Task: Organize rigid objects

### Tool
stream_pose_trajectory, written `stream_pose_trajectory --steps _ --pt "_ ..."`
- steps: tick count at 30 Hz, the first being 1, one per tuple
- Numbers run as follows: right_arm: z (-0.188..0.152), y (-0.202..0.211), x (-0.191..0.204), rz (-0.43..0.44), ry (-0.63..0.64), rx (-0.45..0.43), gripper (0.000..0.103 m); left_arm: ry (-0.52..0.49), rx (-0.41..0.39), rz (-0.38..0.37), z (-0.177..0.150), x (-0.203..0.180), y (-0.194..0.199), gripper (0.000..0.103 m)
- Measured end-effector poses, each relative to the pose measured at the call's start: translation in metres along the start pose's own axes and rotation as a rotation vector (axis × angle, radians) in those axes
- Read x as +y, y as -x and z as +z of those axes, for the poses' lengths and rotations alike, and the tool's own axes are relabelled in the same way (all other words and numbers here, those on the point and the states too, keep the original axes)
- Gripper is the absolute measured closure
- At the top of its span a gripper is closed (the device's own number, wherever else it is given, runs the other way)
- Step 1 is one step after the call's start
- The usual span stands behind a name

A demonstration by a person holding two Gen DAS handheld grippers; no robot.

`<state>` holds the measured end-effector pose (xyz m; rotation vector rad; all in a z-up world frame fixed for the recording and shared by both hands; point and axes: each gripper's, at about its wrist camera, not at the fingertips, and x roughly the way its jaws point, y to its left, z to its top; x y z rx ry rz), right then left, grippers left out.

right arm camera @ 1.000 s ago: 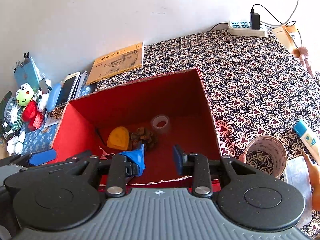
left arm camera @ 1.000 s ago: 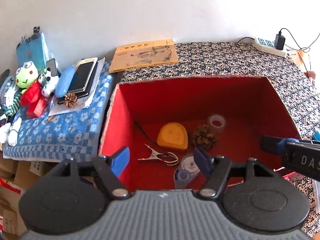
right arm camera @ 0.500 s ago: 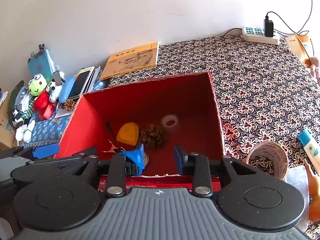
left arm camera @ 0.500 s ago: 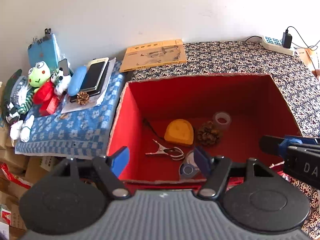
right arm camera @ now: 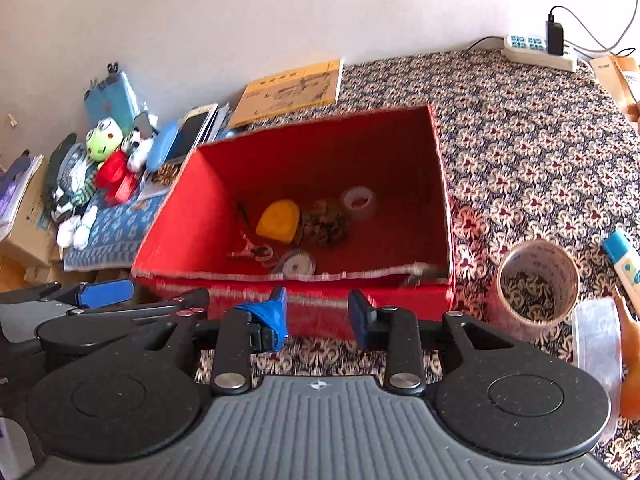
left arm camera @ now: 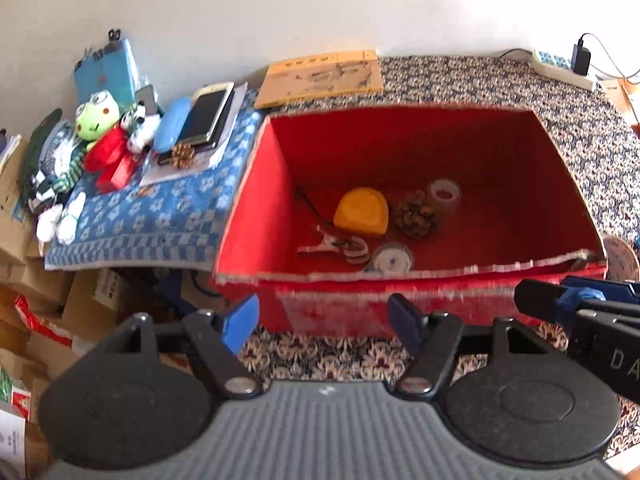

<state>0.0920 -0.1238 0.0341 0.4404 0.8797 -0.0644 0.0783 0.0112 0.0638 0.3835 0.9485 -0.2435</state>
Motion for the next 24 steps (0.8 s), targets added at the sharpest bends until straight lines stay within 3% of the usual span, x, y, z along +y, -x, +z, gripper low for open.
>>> stream_pose_trajectory --steps 15,24 --pt "-0.038 0.000 -0.013 0.049 0.010 0.135 0.086 0.033 0.123 0.040 -0.043 -0.016 -0.003 0.033" --pt "-0.049 -0.001 -0.023 0.101 -0.027 0.200 0.085 0.059 0.151 0.048 -0.055 -0.018 0.002 0.033"
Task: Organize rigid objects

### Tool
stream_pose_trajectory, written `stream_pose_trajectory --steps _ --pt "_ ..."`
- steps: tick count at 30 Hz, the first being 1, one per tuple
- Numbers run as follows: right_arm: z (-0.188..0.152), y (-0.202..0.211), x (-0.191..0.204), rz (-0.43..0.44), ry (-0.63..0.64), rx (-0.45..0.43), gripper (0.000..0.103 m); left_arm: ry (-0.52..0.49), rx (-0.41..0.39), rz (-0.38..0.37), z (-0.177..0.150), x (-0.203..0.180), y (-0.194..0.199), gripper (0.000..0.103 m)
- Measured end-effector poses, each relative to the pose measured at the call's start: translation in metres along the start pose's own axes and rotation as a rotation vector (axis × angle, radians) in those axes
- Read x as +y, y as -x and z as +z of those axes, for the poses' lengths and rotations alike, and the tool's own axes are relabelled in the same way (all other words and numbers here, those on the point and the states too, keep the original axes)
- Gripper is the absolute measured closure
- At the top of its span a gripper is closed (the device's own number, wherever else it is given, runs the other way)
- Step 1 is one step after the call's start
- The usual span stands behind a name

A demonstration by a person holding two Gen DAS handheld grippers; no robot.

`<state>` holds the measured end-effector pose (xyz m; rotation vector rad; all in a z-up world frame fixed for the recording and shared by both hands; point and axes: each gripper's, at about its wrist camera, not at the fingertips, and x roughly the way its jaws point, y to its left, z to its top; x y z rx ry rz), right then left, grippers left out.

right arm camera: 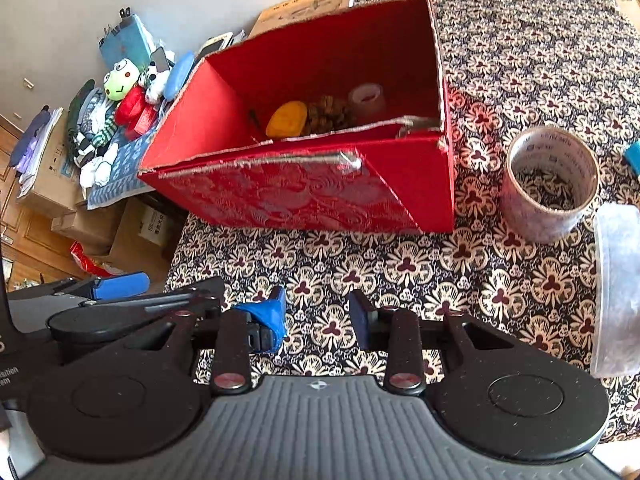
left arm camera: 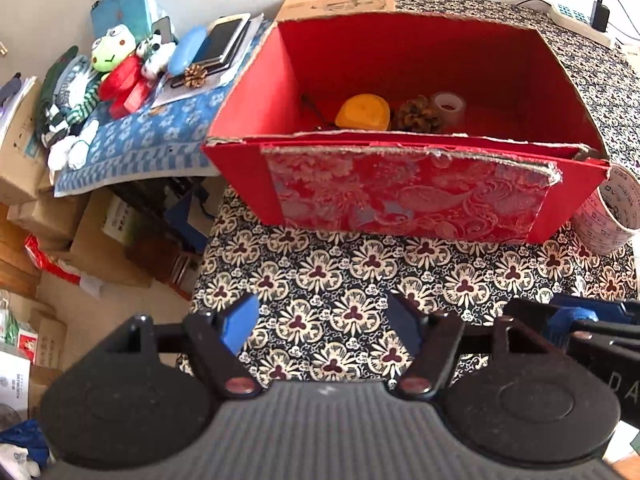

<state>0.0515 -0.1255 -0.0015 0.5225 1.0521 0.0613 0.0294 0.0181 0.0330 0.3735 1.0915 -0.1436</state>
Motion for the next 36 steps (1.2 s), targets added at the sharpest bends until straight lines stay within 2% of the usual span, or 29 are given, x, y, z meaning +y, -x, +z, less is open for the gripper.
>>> stream_pose_trajectory --steps 4,11,20,27,36 --pt "0.004 0.002 0.001 0.012 0.003 0.020 0.085 0.013 -0.016 0.004 0.005 0.005 0.007 0.033" --pt "0.029 0.012 0.004 0.020 -0.009 -0.010 0.085 0.016 -0.094 0.007 0.035 0.020 0.020 0.033" --pt "0.069 0.022 0.016 -0.021 -0.001 -0.122 0.085 -0.005 -0.191 -0.016 0.084 0.035 0.024 0.033" --pt "0.092 0.005 0.022 -0.099 0.024 -0.212 0.085 -0.044 -0.239 -0.053 0.112 0.036 0.007 0.032" --pt "0.111 -0.033 0.017 -0.191 0.057 -0.282 0.084 -0.092 -0.247 -0.085 0.137 0.032 -0.031 0.032"
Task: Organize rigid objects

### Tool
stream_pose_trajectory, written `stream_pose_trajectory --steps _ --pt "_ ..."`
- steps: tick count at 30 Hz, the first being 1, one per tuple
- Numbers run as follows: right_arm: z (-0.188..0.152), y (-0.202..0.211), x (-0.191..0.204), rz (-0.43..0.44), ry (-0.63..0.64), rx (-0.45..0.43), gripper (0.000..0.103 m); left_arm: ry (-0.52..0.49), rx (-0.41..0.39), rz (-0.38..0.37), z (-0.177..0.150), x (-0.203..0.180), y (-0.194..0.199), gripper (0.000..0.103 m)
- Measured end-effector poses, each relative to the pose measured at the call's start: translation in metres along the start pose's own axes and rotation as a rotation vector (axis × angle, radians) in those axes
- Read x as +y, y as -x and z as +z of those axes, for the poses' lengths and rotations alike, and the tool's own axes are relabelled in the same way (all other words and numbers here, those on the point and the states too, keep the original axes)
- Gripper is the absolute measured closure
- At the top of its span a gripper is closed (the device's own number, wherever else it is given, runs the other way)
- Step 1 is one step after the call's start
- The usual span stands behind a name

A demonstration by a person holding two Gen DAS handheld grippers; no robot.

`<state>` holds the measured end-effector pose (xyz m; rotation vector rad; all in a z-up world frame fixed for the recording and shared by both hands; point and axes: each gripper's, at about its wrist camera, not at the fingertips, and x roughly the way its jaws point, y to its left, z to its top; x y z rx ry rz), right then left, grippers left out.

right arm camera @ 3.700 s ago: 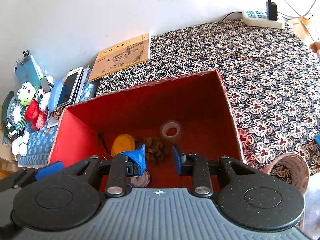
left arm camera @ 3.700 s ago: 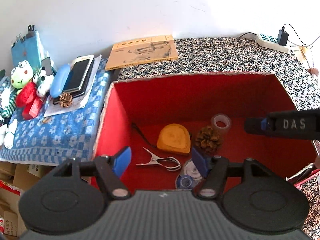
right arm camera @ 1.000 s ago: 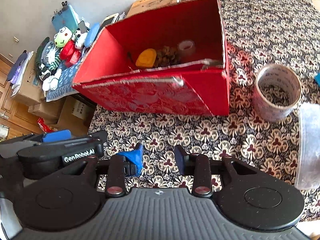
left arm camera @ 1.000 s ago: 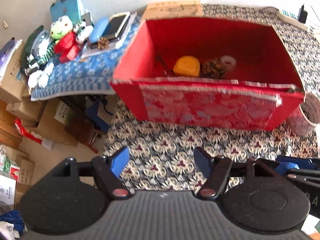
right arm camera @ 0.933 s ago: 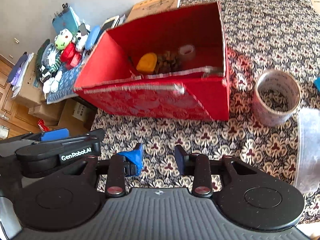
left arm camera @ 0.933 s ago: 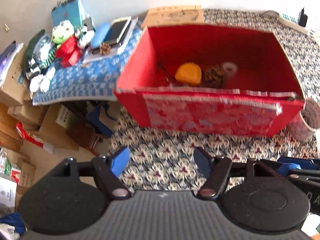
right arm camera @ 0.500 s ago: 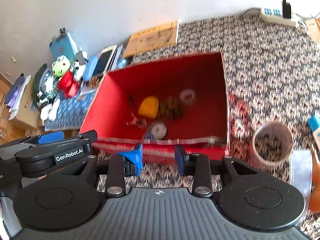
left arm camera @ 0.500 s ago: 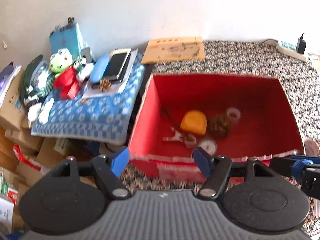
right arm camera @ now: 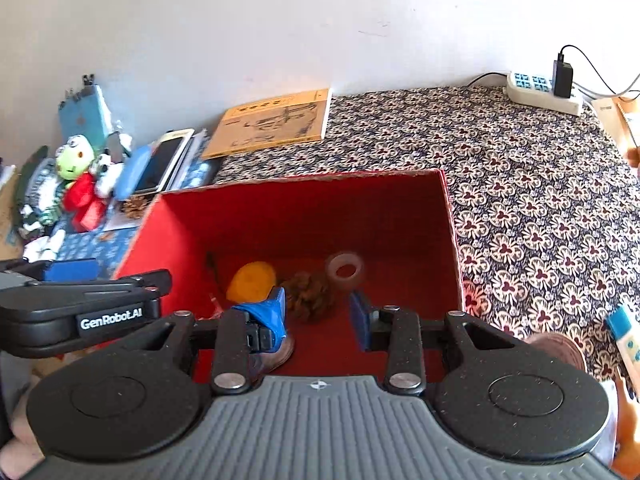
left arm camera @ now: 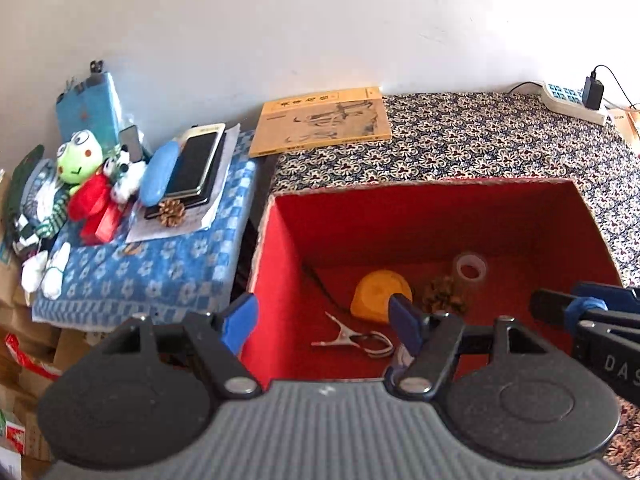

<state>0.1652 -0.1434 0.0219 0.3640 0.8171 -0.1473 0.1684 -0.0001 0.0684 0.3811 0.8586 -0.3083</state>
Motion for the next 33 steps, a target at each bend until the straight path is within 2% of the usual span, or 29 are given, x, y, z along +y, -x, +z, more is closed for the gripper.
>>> stream_pose_trajectory --steps 11,17,33 --pt "0.007 -0.036 -0.004 -0.051 -0.030 -0.029 0.084 0.000 0.030 -0.080 0.009 0.005 -0.051 0.032" --pt "0.010 -0.046 -0.005 -0.084 -0.019 -0.039 0.084 0.003 0.034 -0.082 0.011 0.006 -0.068 0.032" --pt "0.008 -0.053 -0.002 -0.074 0.010 -0.083 0.084 -0.025 0.033 -0.087 0.003 0.000 -0.084 0.032"
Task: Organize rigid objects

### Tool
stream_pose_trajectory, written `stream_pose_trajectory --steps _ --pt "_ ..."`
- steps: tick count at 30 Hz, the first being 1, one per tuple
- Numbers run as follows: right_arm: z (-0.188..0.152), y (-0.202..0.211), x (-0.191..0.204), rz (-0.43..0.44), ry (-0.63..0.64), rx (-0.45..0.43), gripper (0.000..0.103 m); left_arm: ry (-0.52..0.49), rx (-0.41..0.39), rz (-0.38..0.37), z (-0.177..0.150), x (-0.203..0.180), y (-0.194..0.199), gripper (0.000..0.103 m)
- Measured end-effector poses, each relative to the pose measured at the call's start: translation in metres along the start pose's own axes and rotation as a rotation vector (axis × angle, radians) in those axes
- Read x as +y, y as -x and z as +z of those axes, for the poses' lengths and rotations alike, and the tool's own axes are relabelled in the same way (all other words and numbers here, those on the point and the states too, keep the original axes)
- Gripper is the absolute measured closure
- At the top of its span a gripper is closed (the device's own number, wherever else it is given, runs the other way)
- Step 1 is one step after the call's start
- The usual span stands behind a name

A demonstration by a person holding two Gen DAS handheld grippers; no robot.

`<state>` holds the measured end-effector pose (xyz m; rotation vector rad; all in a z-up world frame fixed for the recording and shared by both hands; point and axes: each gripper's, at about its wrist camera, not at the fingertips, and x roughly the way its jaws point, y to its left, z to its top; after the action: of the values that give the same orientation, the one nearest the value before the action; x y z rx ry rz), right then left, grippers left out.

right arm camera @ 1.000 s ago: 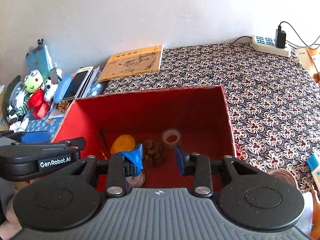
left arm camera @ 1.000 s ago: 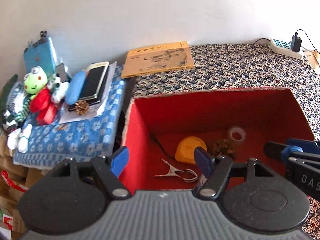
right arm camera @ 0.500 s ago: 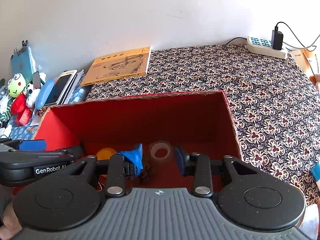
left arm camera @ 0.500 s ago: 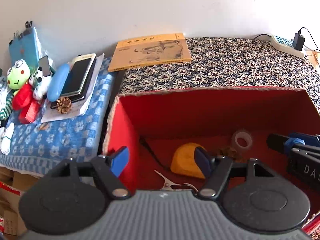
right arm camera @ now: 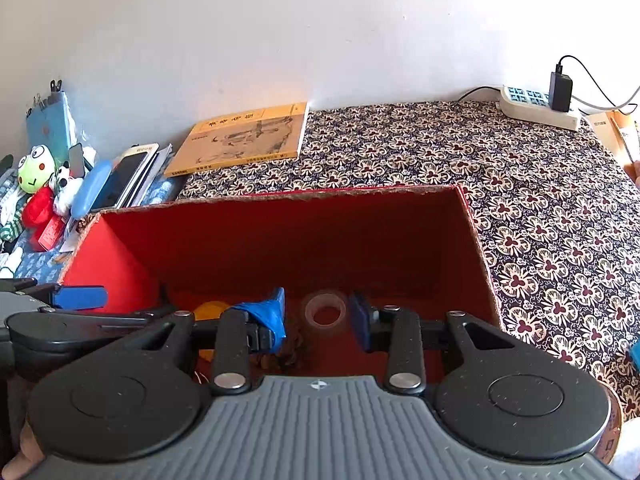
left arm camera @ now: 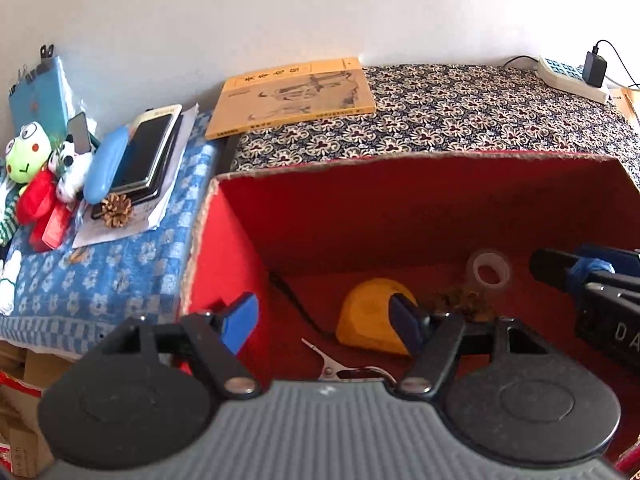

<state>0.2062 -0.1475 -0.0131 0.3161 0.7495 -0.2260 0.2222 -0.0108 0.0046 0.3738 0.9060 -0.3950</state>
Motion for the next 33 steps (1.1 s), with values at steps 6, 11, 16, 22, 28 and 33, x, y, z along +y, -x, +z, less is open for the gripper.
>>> stream_pose_trajectory --steps 6,11,16,22,28,33 --pt "-0.001 -0.001 0.001 0.001 -0.003 0.011 0.084 -0.012 -0.001 0.006 0.000 -0.001 -0.001 0.032" --pt "-0.002 -0.003 0.000 0.002 -0.006 0.028 0.084 -0.013 -0.008 0.005 -0.001 -0.001 -0.001 0.032" --pt "-0.004 -0.007 -0.006 -0.008 -0.045 0.029 0.085 -0.009 -0.009 0.003 -0.001 -0.001 -0.002 0.032" --pt "-0.004 -0.008 -0.006 0.007 -0.060 0.036 0.085 -0.008 -0.019 -0.011 -0.001 -0.001 -0.002 0.032" --pt "-0.007 -0.005 -0.003 -0.009 -0.040 0.003 0.085 -0.016 -0.023 -0.026 -0.001 -0.001 -0.002 0.032" --pt "-0.011 0.002 -0.001 -0.029 -0.029 -0.046 0.085 -0.014 -0.041 -0.019 -0.002 -0.002 0.000 0.032"
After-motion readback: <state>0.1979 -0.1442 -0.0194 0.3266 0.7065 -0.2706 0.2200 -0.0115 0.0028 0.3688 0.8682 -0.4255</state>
